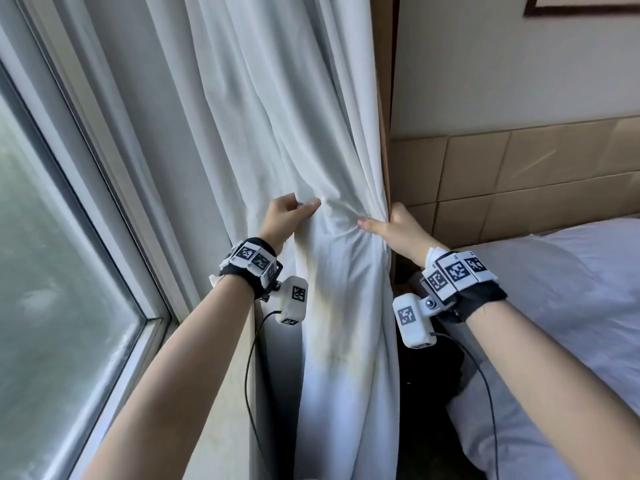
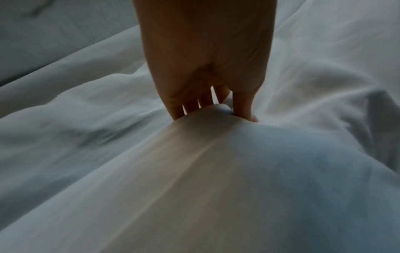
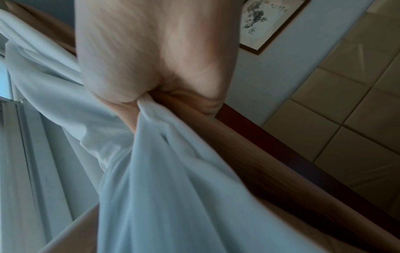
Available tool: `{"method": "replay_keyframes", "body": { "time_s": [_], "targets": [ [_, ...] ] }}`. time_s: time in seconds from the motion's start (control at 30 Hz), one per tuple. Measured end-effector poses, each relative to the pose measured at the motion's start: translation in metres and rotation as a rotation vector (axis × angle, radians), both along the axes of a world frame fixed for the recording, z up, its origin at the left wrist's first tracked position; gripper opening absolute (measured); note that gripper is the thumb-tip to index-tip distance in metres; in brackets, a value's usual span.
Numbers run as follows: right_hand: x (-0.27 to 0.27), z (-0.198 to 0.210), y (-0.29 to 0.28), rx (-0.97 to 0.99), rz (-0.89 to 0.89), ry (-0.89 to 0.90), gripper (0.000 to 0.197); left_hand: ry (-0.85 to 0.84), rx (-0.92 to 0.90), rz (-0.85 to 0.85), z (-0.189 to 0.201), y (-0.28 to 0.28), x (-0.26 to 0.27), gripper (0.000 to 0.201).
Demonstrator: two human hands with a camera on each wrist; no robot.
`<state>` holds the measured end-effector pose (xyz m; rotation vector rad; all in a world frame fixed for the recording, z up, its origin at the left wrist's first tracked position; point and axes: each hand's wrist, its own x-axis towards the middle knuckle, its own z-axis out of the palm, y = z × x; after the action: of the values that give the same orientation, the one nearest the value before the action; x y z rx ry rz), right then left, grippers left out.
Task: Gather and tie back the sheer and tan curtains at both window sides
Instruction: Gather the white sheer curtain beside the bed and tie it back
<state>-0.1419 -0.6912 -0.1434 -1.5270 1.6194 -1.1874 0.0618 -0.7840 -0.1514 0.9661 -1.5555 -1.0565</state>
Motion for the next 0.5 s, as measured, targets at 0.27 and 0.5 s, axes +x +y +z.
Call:
{"method": "replay_keyframes", "body": {
  "time_s": [0.27,0.5],
  "targets": [
    [0.012,0.003,0.000,-0.056,-0.062,0.097,0.054,0.047,-0.054,0.250,-0.009,0.002,0.027,0.048],
    [0.022,0.005,-0.003,-0.068,-0.125,0.231,0.032,-0.114,-0.227,0.387,-0.006,0.020,0.049,0.052]
  ]
}}
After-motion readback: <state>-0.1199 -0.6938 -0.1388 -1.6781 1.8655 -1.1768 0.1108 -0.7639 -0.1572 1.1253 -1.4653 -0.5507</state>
